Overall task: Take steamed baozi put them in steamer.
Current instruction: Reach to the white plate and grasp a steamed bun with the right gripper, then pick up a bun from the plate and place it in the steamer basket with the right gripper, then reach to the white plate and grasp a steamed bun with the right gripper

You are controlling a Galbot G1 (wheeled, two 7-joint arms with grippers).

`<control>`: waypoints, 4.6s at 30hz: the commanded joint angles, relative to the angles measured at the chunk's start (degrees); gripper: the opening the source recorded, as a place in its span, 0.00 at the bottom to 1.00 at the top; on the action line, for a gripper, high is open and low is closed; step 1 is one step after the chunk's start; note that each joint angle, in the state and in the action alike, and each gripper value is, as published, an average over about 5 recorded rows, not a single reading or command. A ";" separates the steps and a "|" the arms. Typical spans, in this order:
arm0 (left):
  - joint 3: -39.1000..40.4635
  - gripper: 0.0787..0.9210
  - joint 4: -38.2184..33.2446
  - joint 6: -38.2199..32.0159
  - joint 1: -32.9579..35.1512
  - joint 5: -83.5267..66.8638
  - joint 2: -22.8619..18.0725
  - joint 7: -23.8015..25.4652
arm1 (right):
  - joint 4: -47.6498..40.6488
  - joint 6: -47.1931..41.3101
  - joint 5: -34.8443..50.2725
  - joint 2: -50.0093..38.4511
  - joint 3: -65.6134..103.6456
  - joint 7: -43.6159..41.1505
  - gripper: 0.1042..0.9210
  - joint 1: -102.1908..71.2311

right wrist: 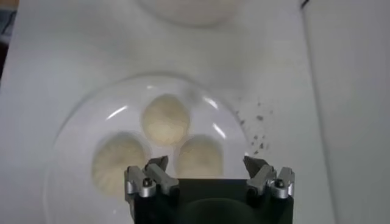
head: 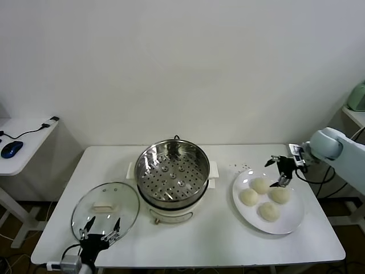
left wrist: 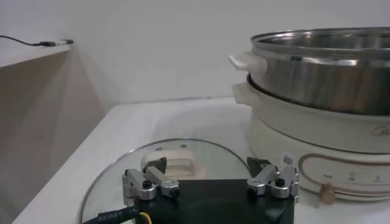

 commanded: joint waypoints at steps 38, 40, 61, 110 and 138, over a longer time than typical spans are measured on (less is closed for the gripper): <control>2.07 0.88 1.19 -0.43 -0.37 1.36 -1.05 0.10 | -15.49 -2.20 -4.99 15.75 -5.13 0.69 0.64 1.24; 2.19 0.88 0.97 -0.39 -0.31 1.42 -1.13 0.08 | -11.89 -2.19 -2.07 13.97 -9.31 0.11 0.64 7.31; 4.29 0.88 -0.26 -0.11 -0.35 3.67 -0.84 0.34 | 16.83 26.44 10.78 38.71 -32.05 -0.71 0.64 45.07; 5.17 0.88 -0.97 0.02 0.18 4.39 -1.15 0.17 | -3.88 27.72 23.61 31.64 -35.38 1.13 0.88 41.20; 5.13 0.88 0.33 -0.32 -0.50 4.29 -1.31 0.22 | 11.87 -17.20 15.79 2.22 -31.35 17.49 0.88 11.35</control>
